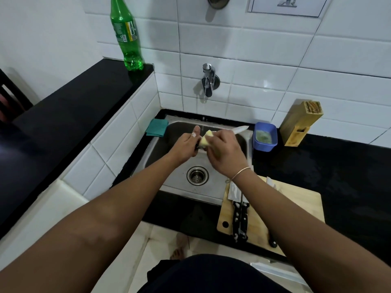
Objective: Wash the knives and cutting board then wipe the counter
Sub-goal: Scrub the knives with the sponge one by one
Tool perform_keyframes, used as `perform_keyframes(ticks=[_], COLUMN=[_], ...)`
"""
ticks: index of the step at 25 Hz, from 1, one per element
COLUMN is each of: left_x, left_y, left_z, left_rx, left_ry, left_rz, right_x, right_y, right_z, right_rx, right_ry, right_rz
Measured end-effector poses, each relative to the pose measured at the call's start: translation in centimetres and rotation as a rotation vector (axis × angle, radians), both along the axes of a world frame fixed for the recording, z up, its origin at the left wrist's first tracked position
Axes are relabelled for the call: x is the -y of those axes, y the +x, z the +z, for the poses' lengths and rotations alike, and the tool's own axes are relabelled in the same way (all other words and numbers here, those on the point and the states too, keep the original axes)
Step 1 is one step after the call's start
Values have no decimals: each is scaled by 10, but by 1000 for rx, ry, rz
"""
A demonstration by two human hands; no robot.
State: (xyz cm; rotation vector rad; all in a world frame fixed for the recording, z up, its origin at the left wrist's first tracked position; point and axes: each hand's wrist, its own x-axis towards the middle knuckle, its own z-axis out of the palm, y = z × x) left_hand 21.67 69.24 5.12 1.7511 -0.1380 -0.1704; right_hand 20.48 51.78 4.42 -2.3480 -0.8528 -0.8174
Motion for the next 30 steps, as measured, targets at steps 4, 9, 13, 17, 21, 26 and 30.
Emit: perform_keyframes(ticks=[4,9,13,17,21,26,30], left_x=[0,33,50,66,79,92,96], left_y=[-9,-14,-13,-20,-16,-21,-16], left_z=[-2,15,22,23,27,24,21], left_rx=[7,-200,-489,-663,-671,-634,-520], left_ry=[37,-82,-337,-575,-736,-740,-724], left_rz=[15,83,62,-4,35,4,68], right_x=[33,-4,-2,8,11,19,21], right_y=[11,-11,-30,-43,-57,-42,-42], right_z=[5,4,-1,1,-1,11,8], right_rx=[-104,-56,-99,-235,-474,-943,-1173], right_ry=[135,146,166,310,569,1131,1244], right_rz=[-318,-184,-139,-192,-266,-420,-385])
